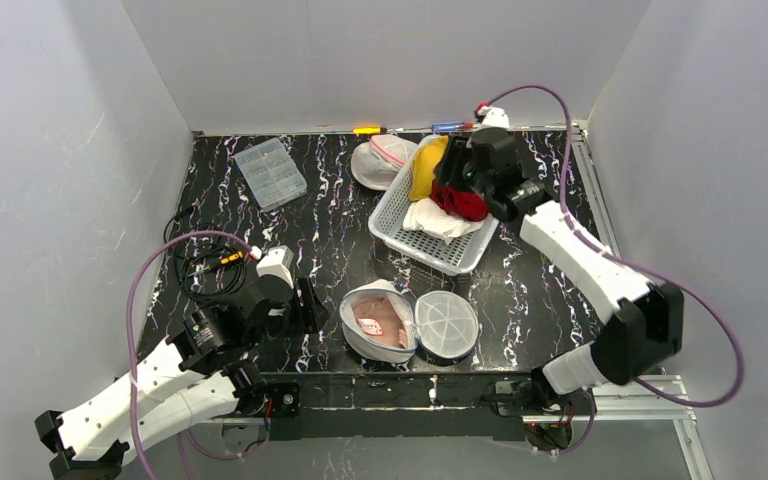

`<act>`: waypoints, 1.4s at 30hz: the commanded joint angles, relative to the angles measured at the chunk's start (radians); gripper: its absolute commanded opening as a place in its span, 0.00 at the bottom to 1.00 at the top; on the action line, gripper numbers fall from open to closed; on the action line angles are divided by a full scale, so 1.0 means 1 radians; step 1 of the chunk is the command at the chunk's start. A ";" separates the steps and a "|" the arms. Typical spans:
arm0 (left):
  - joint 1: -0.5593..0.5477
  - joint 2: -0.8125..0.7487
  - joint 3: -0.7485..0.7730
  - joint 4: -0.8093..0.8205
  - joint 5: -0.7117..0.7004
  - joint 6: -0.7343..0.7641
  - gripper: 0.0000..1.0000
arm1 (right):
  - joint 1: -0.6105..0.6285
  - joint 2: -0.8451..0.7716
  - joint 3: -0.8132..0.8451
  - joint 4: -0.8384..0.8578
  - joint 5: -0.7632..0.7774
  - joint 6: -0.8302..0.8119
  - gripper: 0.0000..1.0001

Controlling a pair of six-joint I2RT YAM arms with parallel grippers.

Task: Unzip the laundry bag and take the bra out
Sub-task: Adjust the laundry bag at the center of the board.

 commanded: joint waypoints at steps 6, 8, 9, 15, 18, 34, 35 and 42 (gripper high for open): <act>0.001 -0.025 0.019 0.138 0.041 0.097 0.60 | 0.456 -0.370 -0.289 0.001 0.201 -0.051 0.65; 0.000 -0.027 0.022 0.142 0.070 0.123 0.62 | 0.501 -0.444 -0.402 0.002 0.137 0.019 0.64; 0.000 -0.021 0.022 0.136 0.076 0.134 0.62 | 0.518 -0.502 -0.455 0.014 0.113 0.052 0.63; 0.001 0.111 -0.031 0.221 0.167 0.125 0.60 | 0.584 -0.585 -0.619 -0.022 -0.018 0.140 0.61; 0.001 0.175 -0.051 0.277 0.189 0.104 0.56 | 0.629 -0.579 -0.665 -0.023 0.026 0.155 0.62; 0.001 0.297 -0.085 0.303 0.093 0.032 0.00 | 0.648 -0.565 -0.784 0.089 0.155 0.251 0.63; 0.000 0.285 -0.092 0.307 0.091 0.028 0.00 | 0.649 -0.566 -0.782 0.093 0.156 0.257 0.63; 0.001 0.261 -0.109 0.316 0.117 0.024 0.00 | 0.652 -0.530 -0.775 0.174 0.125 0.256 0.63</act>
